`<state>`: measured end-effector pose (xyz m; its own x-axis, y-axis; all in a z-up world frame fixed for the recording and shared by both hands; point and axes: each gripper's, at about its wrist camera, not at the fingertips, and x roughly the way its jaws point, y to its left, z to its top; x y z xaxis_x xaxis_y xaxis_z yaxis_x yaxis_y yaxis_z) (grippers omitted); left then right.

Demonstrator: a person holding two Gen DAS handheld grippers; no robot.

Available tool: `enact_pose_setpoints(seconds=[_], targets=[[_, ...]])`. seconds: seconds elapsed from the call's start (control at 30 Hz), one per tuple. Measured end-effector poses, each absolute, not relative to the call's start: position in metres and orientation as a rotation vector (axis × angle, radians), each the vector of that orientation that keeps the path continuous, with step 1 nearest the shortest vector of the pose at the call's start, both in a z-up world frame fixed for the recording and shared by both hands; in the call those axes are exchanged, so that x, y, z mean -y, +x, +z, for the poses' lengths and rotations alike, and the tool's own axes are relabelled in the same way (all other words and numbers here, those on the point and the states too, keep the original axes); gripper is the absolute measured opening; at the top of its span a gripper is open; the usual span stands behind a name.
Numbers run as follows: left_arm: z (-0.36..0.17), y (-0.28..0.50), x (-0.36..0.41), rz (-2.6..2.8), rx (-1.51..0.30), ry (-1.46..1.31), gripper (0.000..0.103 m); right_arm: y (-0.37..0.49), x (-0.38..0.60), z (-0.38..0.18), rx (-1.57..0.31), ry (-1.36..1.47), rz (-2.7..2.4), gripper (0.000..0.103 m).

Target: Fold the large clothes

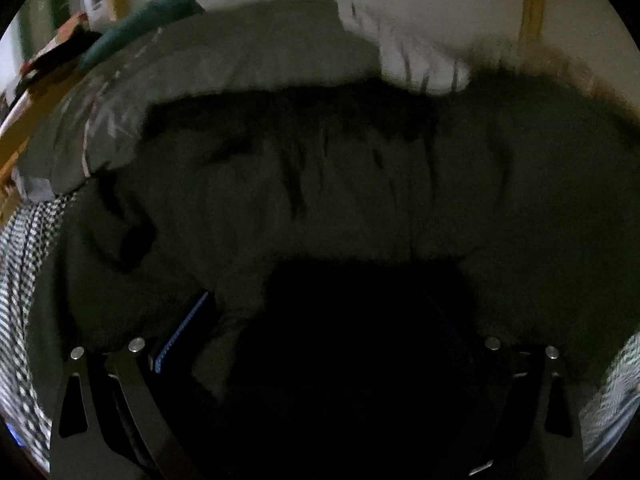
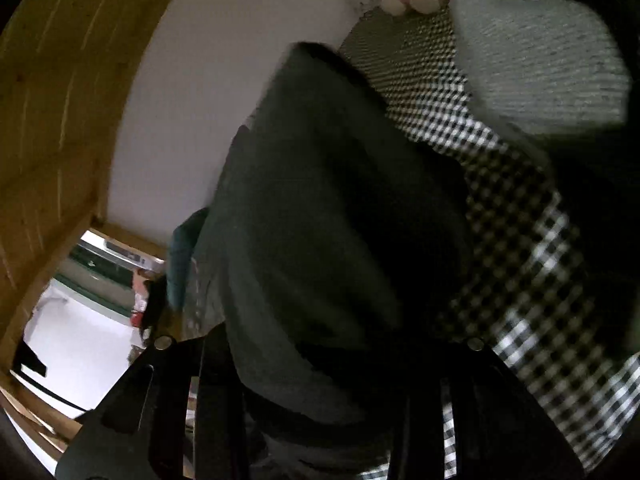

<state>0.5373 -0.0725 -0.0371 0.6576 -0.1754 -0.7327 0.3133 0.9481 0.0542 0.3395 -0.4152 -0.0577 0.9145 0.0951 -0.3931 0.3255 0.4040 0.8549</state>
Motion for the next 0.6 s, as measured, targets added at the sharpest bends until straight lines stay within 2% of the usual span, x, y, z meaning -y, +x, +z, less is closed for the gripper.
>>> enact_pose_setpoints(seconds=[0.1, 0.2, 0.3, 0.5, 0.53, 0.6], targets=[[-0.015, 0.533, 0.039, -0.123, -0.693, 0.142, 0.097, 0.346, 0.402, -0.041, -0.403, 1.086, -0.15, 0.033], [-0.054, 0.572, 0.03, -0.143, -0.888, 0.167, 0.097, 0.355, 0.378, -0.017, -0.389, 0.98, -0.147, 0.033], [-0.073, 0.573, 0.034, -0.139, -0.835, 0.219, 0.097, 0.367, 0.337, 0.018, -0.387, 0.802, -0.149, 0.033], [-0.064, 0.572, 0.028, -0.166, -0.857, 0.216, 0.097, 0.402, 0.252, 0.036, -0.375, 0.504, -0.129, 0.033], [-0.054, 0.565, 0.02, -0.172, -0.834, 0.204, 0.097, 0.408, 0.236, 0.039, -0.375, 0.461, -0.124, 0.033], [-0.023, 0.53, -0.01, -0.061, -0.643, 0.187, 0.098, 0.406, 0.208, 0.037, -0.374, 0.394, -0.119, 0.033]])
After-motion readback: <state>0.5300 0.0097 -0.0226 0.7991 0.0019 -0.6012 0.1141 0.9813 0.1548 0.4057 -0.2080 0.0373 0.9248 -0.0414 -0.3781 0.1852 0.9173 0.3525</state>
